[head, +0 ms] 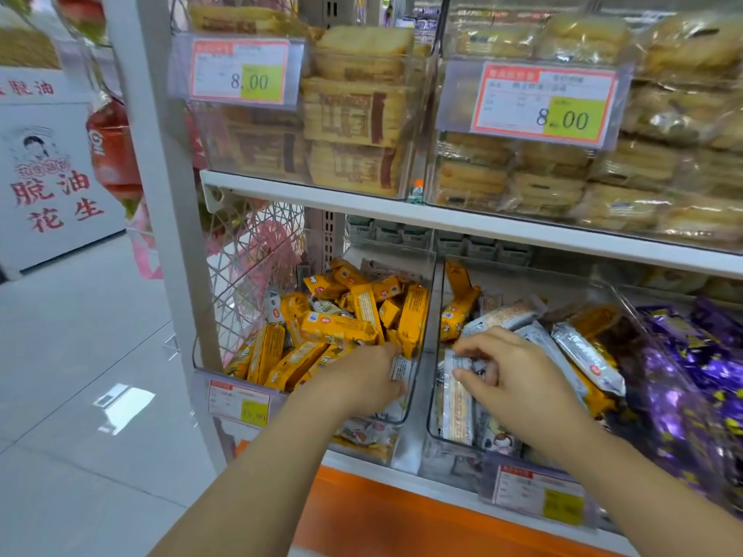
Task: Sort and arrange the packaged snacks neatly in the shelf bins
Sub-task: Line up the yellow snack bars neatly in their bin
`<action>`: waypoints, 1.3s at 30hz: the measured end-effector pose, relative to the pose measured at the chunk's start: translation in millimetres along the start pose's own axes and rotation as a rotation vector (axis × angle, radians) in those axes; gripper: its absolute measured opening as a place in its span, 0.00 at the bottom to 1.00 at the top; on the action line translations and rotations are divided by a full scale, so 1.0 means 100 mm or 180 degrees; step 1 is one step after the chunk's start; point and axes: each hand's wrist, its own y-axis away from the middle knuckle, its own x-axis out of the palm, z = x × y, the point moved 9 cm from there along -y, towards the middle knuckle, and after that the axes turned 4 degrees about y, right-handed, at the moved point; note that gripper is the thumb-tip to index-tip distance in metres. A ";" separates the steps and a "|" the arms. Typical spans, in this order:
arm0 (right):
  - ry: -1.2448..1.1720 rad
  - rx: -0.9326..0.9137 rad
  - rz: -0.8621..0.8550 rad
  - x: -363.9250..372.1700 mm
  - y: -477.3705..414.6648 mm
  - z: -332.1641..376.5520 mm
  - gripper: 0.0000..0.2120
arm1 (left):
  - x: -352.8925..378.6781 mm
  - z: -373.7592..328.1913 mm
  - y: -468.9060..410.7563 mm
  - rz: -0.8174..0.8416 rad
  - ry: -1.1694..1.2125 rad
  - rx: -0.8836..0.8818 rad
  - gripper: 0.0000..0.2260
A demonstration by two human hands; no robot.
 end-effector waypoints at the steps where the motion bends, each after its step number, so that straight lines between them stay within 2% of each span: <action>1: -0.0031 -0.0001 0.0014 0.00 0.00 -0.01 0.10 | 0.04 0.00 -0.01 0.0114 0.0098 -0.0046 0.26; 6: -0.0254 0.0050 0.0006 0.00 0.00 -0.03 0.09 | 0.05 0.05 -0.01 0.0181 0.0727 -0.0188 0.29; 9: -0.0462 0.0011 -0.0168 -0.06 0.01 0.04 0.10 | -0.13 0.06 0.08 -0.0095 0.1356 -0.0116 0.27; 13: -0.1155 0.0007 -0.0128 -0.08 -0.01 0.21 0.18 | -0.47 -0.14 0.29 -0.0873 0.1928 0.0603 0.25; 15: -0.1568 0.0097 -0.0056 -0.06 -0.02 0.27 0.23 | -0.54 -0.28 0.37 -0.1050 0.2183 0.1019 0.23; 17: -0.1957 0.0119 -0.0268 -0.11 -0.02 0.27 0.23 | -0.55 -0.38 0.40 -0.1049 0.2313 0.1234 0.20; 20: -0.2321 0.0088 -0.0688 -0.27 0.02 0.23 0.20 | -0.55 -0.40 0.37 -0.0731 0.2733 0.1291 0.13; 21: -0.2462 0.0098 -0.0775 -0.31 0.04 0.20 0.19 | -0.55 -0.36 0.36 -0.0653 0.2638 0.1245 0.11; 23: -0.2540 0.0190 -0.0977 -0.39 0.07 0.10 0.19 | -0.49 -0.20 0.31 -0.0530 0.1942 0.1023 0.07; 26: -0.1911 0.0440 -0.1053 -0.40 0.07 -0.14 0.18 | -0.26 0.07 0.22 -0.0006 0.0804 0.0505 0.05; 29: -0.0876 0.0663 -0.0708 -0.27 0.08 -0.28 0.22 | -0.08 0.14 0.19 0.0401 0.0203 0.0348 0.10; 33: -0.0608 0.0462 -0.0667 -0.28 0.12 -0.16 0.22 | 0.09 0.12 0.16 0.0702 -0.0714 0.0106 0.16; 36: -0.0615 0.0272 -0.0525 -0.21 0.11 -0.06 0.18 | 0.19 0.11 0.17 0.0933 -0.1137 -0.0094 0.19; 39: -0.0608 0.0181 -0.0466 -0.17 0.11 -0.04 0.15 | 0.12 0.12 0.19 0.0770 -0.1050 -0.0152 0.17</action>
